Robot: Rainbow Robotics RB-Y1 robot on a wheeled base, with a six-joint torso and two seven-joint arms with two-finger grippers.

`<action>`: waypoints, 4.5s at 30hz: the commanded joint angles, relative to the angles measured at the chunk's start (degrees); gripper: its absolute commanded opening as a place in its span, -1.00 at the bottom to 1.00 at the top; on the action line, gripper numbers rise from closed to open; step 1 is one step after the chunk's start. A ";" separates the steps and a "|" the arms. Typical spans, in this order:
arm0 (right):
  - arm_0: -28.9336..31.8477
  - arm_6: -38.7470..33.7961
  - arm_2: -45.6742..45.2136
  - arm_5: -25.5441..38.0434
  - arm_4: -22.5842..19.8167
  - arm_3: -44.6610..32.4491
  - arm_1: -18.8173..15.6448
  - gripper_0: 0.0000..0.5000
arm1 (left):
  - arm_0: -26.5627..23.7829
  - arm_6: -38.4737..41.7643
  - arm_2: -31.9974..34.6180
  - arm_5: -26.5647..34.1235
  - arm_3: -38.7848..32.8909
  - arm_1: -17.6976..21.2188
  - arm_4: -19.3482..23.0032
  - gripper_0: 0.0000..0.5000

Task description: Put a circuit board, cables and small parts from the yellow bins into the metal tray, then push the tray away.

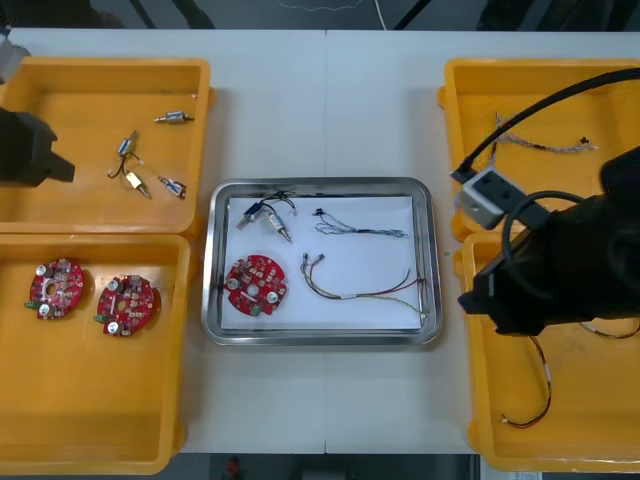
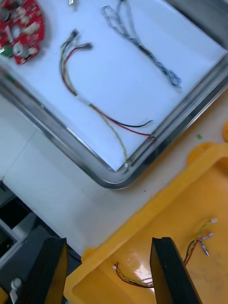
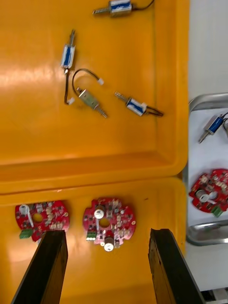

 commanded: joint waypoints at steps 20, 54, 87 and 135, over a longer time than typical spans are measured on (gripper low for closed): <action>-21.46 14.65 38.44 -3.43 16.85 9.94 10.95 1.00 | 22.73 -1.17 10.72 0.33 -9.03 3.03 -0.36 1.00; -23.48 23.97 58.57 -21.18 31.97 32.70 19.30 1.00 | 23.34 -1.70 10.72 0.33 -8.76 3.03 -2.21 1.00; -24.36 21.95 56.28 -20.48 35.57 32.79 17.55 -1.00 | 23.34 -1.70 10.72 0.33 -8.76 3.03 -2.21 1.00; -48.17 33.72 53.64 -29.88 24.76 61.71 22.20 -1.00 | 23.34 -1.70 10.72 0.33 -8.76 3.03 -2.21 1.00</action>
